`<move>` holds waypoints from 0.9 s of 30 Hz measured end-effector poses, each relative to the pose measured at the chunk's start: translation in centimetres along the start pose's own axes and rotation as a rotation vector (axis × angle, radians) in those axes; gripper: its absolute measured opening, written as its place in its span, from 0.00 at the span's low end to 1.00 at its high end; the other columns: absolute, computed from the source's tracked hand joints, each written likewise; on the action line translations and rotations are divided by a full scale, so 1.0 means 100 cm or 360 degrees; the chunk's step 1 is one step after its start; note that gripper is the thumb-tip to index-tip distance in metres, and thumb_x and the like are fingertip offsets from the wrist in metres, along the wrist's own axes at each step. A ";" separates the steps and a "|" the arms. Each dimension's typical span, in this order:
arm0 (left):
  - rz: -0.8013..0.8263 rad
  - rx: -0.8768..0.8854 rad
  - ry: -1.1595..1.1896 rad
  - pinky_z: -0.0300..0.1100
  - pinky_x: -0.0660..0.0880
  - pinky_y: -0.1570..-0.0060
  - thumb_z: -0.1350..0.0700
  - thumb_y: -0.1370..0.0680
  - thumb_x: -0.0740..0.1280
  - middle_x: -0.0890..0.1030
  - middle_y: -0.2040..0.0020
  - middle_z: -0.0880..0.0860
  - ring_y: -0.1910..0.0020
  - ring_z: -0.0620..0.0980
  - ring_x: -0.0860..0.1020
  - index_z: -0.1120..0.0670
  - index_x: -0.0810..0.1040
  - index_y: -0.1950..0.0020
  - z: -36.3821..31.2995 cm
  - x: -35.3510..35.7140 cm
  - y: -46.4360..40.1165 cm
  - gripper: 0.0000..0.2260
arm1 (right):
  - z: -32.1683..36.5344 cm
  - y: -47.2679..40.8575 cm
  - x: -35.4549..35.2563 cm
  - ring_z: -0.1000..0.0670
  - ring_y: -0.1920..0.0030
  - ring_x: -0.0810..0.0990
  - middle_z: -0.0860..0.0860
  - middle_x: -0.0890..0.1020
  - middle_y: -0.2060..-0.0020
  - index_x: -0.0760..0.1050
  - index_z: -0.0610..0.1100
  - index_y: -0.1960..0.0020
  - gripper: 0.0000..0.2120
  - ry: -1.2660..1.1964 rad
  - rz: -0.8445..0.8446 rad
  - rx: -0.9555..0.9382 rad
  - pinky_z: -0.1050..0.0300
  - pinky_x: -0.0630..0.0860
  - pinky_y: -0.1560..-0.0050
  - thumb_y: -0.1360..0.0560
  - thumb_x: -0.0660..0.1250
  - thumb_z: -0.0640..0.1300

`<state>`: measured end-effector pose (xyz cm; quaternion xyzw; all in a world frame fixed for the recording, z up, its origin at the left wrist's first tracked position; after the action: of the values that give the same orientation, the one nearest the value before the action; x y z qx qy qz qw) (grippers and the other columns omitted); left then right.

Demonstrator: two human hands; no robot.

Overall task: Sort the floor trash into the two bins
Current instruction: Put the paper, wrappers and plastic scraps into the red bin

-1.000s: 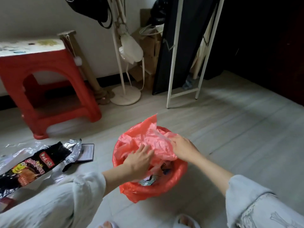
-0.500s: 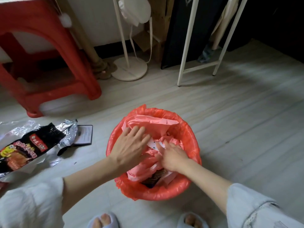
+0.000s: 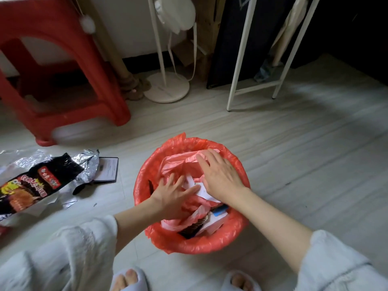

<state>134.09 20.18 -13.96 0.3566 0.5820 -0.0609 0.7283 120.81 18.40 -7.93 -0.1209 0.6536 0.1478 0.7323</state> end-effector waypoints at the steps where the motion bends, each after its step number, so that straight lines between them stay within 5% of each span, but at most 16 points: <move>1: -0.0011 0.0020 0.0026 0.61 0.56 0.32 0.36 0.25 0.58 0.50 0.24 0.59 0.27 0.64 0.50 0.41 0.43 0.25 0.003 0.001 0.001 0.35 | 0.001 -0.005 0.008 0.42 0.28 0.62 0.40 0.64 0.28 0.61 0.38 0.28 0.33 0.0001 0.0088 -0.0027 0.46 0.68 0.34 0.29 0.69 0.42; 2: 0.0000 0.0034 0.0055 0.59 0.57 0.31 0.37 0.25 0.58 0.52 0.24 0.59 0.27 0.63 0.51 0.42 0.44 0.25 0.007 0.002 0.002 0.34 | 0.001 -0.009 0.015 0.45 0.24 0.53 0.44 0.54 0.24 0.51 0.39 0.25 0.34 0.0025 0.0206 -0.0018 0.48 0.60 0.28 0.24 0.63 0.44; 4: -0.0025 0.0074 0.0138 0.55 0.59 0.30 0.39 0.23 0.58 0.55 0.25 0.58 0.27 0.60 0.54 0.44 0.49 0.24 0.011 0.001 0.005 0.31 | 0.001 -0.012 0.023 0.47 0.25 0.52 0.46 0.53 0.24 0.43 0.41 0.24 0.35 0.0126 0.0269 0.0014 0.49 0.54 0.28 0.22 0.59 0.47; 7: -0.0278 0.0028 0.0328 0.52 0.70 0.40 0.44 0.26 0.67 0.66 0.35 0.58 0.36 0.59 0.67 0.52 0.62 0.30 0.011 -0.011 0.012 0.28 | -0.001 -0.012 0.025 0.44 0.30 0.60 0.45 0.63 0.30 0.45 0.40 0.24 0.37 0.0292 0.0228 0.0056 0.45 0.55 0.30 0.23 0.61 0.53; 9: -0.0454 -0.0140 0.0309 0.53 0.76 0.50 0.43 0.36 0.75 0.71 0.41 0.58 0.43 0.60 0.73 0.55 0.64 0.36 0.013 -0.019 0.013 0.35 | -0.005 -0.008 0.025 0.44 0.30 0.59 0.44 0.63 0.31 0.51 0.40 0.25 0.34 0.0387 0.0285 0.0062 0.44 0.55 0.30 0.24 0.60 0.54; 11: -0.0504 -0.0277 0.0236 0.58 0.70 0.40 0.42 0.37 0.75 0.65 0.32 0.62 0.33 0.64 0.67 0.54 0.55 0.30 0.013 -0.024 0.009 0.44 | -0.009 -0.004 0.026 0.43 0.28 0.56 0.43 0.60 0.29 0.55 0.41 0.26 0.31 0.0405 0.0327 0.0078 0.44 0.53 0.29 0.23 0.59 0.55; 14: -0.0377 -0.0357 0.0215 0.58 0.45 0.29 0.43 0.28 0.68 0.40 0.24 0.58 0.25 0.60 0.40 0.53 0.33 0.26 0.018 -0.021 0.001 0.49 | -0.010 0.001 0.029 0.43 0.24 0.41 0.44 0.47 0.24 0.57 0.39 0.26 0.30 0.0346 0.0450 0.0031 0.44 0.44 0.25 0.22 0.57 0.54; 19: -0.0318 -0.0384 0.0124 0.58 0.46 0.29 0.43 0.25 0.63 0.59 0.29 0.58 0.29 0.59 0.56 0.58 0.40 0.25 0.010 -0.023 0.001 0.42 | -0.002 0.010 0.039 0.47 0.23 0.42 0.45 0.44 0.23 0.47 0.38 0.24 0.30 0.0038 0.0516 -0.0056 0.52 0.42 0.25 0.21 0.56 0.44; 23: -0.0033 -0.0250 -0.0001 0.61 0.39 0.30 0.43 0.20 0.53 0.50 0.26 0.61 0.26 0.63 0.44 0.54 0.41 0.24 0.006 -0.009 0.000 0.32 | -0.004 0.017 0.055 0.49 0.24 0.37 0.47 0.38 0.24 0.37 0.43 0.24 0.33 0.0030 0.0632 -0.0047 0.53 0.38 0.25 0.20 0.53 0.48; 27: 0.0112 -0.0179 0.0312 0.60 0.44 0.29 0.41 0.20 0.49 0.43 0.24 0.61 0.25 0.63 0.42 0.47 0.41 0.24 -0.001 0.017 -0.004 0.28 | -0.003 0.025 0.085 0.47 0.27 0.27 0.46 0.29 0.27 0.33 0.46 0.25 0.32 0.0161 0.0945 0.0046 0.46 0.33 0.27 0.20 0.45 0.58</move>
<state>134.33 20.52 -15.67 0.3396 0.6401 0.0326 0.6884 120.51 21.10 -16.33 0.0789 0.6982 0.3399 0.6252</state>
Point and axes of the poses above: each hand's wrist, its own y-axis away from the middle knuckle, its own x-axis out of the palm, z = x × y, the point moved 3 cm from there along -y, towards the middle knuckle
